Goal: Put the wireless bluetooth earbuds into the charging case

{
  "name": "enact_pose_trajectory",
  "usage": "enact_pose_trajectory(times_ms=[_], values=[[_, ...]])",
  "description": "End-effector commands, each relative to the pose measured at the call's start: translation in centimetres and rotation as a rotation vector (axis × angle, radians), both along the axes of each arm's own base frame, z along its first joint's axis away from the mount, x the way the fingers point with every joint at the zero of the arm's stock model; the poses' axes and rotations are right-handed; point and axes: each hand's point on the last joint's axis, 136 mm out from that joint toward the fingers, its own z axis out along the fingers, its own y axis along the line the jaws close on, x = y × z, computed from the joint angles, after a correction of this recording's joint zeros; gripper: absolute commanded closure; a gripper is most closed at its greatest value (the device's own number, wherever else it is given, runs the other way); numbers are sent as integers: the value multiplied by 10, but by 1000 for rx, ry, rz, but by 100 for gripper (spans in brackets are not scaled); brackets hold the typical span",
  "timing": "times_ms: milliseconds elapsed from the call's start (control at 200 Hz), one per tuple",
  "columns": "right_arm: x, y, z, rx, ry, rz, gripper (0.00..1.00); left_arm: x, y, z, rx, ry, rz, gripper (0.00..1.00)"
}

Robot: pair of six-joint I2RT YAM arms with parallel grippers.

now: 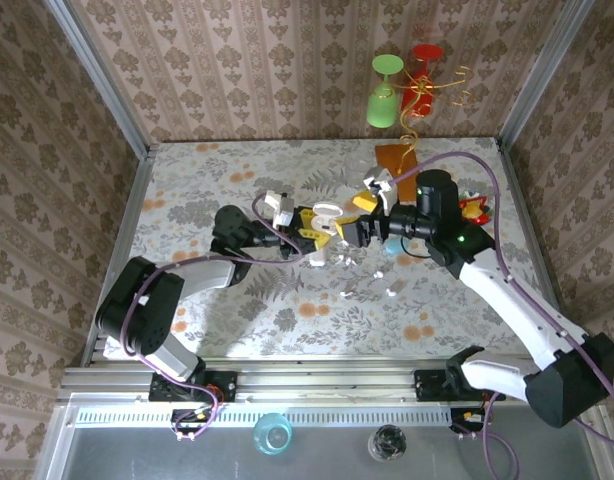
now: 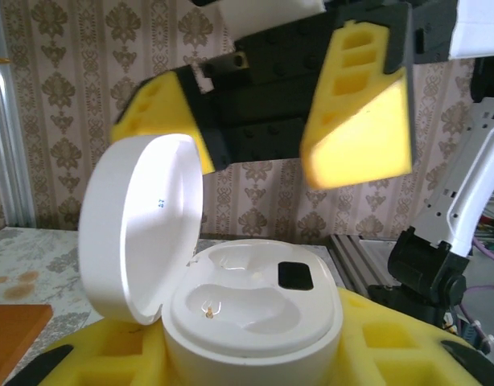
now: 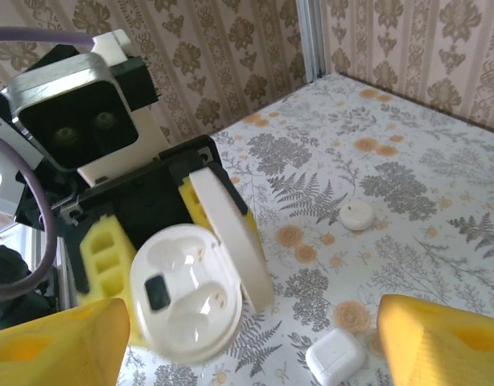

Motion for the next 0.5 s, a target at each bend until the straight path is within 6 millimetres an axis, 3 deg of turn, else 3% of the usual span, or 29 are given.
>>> enact_pose_trajectory(times_ms=[0,150,325,495], values=[[-2,-14,13,87,-29,-42,18,7,8,5,-24,-41,53,67],[22,-52,-18,159,148,-280,19,18,18,1,-25,-45,119,67],[35,-77,-85,77,425,-481,21,30,30,-3,-29,-45,208,67],[31,-90,-146,-58,647,-584,23,35,35,-5,-32,-39,252,67]])
